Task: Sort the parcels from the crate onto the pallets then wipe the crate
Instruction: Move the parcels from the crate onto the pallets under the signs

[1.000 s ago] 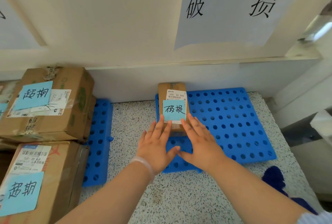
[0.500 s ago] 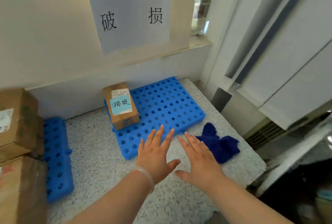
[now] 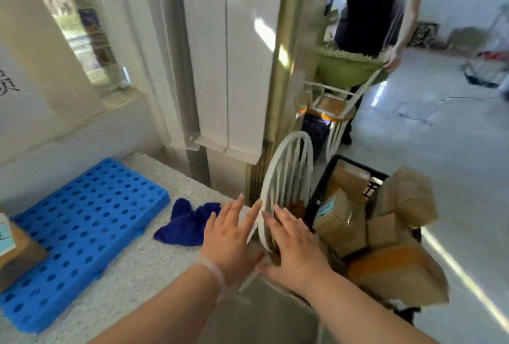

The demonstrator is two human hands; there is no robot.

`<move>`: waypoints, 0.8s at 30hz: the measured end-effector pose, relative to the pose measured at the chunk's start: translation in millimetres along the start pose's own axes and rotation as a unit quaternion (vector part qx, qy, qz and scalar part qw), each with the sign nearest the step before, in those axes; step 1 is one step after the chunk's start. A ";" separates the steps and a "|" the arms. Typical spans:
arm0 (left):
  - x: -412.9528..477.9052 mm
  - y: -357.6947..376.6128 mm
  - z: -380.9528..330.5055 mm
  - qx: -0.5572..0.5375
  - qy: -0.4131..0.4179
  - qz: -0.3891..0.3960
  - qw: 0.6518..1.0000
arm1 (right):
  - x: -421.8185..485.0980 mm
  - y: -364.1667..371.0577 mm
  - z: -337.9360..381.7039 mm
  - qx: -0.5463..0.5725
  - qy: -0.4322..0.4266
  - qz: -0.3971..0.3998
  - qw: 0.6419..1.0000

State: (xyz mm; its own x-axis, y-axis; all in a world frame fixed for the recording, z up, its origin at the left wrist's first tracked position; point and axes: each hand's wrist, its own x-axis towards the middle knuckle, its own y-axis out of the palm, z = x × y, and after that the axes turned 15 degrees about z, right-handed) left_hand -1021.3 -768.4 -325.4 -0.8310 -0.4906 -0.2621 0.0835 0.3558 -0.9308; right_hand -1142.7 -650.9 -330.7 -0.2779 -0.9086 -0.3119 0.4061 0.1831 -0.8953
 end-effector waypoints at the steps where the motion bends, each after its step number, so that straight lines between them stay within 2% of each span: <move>1: 9.4 -0.2 -21.4 0.007 0.012 -0.001 1.000 | -10.9 -6.2 -20.0 0.003 0.014 0.000 1.000; 7: 64.7 15.4 -160.7 0.014 0.105 0.017 0.994 | -84.5 -42.6 -147.8 0.059 0.124 -0.034 0.990; 11: 89.0 31.6 -228.1 0.020 0.124 0.041 0.991 | -124.2 -51.1 -208.5 0.080 0.173 -0.039 0.981; 16: 107.1 48.7 -268.8 0.019 0.111 0.113 0.987 | -152.2 -41.4 -265.3 0.137 0.230 -0.043 0.963; 19: 112.8 61.9 -282.3 0.013 0.112 0.171 0.979 | -159.0 -27.7 -289.3 0.185 0.273 -0.015 0.944; 24: 123.5 90.1 -297.5 -0.004 0.105 0.250 0.963 | -153.5 -3.7 -311.5 0.322 0.332 0.010 0.887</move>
State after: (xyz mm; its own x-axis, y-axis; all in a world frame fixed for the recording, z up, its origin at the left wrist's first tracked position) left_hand -1280.0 -560.2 -365.9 -0.7811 -0.0852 -0.6185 0.4983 0.5118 -0.6998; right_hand -1372.7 -395.2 -378.6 -0.6294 -0.4474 -0.6354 0.7701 -0.2500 -0.5869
